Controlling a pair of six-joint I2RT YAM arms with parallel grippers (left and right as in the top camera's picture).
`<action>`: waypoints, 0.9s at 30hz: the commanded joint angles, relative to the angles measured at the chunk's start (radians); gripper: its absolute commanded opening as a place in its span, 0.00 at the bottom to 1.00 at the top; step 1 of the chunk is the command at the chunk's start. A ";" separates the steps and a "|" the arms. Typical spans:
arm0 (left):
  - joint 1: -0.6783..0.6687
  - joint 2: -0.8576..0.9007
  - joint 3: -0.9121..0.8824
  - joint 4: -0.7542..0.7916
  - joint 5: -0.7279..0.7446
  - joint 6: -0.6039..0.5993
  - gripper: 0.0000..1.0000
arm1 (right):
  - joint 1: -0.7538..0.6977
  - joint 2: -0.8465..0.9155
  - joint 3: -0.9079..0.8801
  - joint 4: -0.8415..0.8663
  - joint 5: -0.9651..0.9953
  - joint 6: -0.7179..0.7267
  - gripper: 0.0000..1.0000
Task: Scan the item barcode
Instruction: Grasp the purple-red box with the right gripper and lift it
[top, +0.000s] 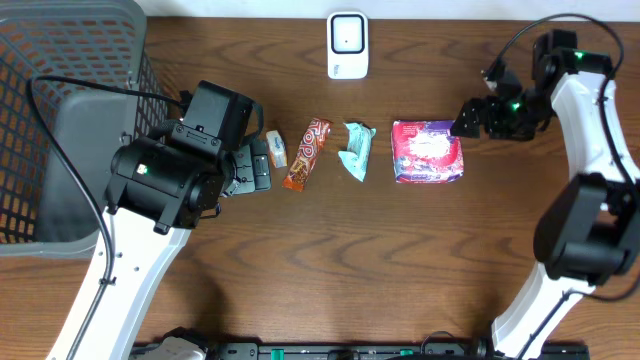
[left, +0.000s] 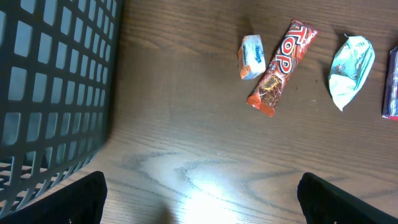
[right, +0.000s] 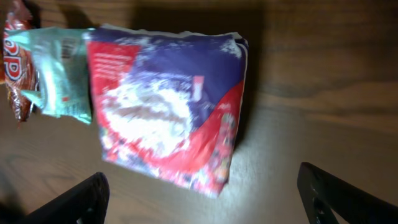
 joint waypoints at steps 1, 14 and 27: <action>0.003 -0.003 0.005 -0.001 -0.002 -0.002 0.98 | -0.034 0.089 0.012 0.017 -0.106 -0.039 0.93; 0.003 -0.003 0.005 -0.002 -0.002 -0.002 0.98 | -0.025 0.308 0.012 0.012 -0.333 -0.145 0.40; 0.003 -0.003 0.005 -0.002 -0.002 -0.002 0.98 | 0.013 0.008 0.159 -0.015 0.326 0.239 0.01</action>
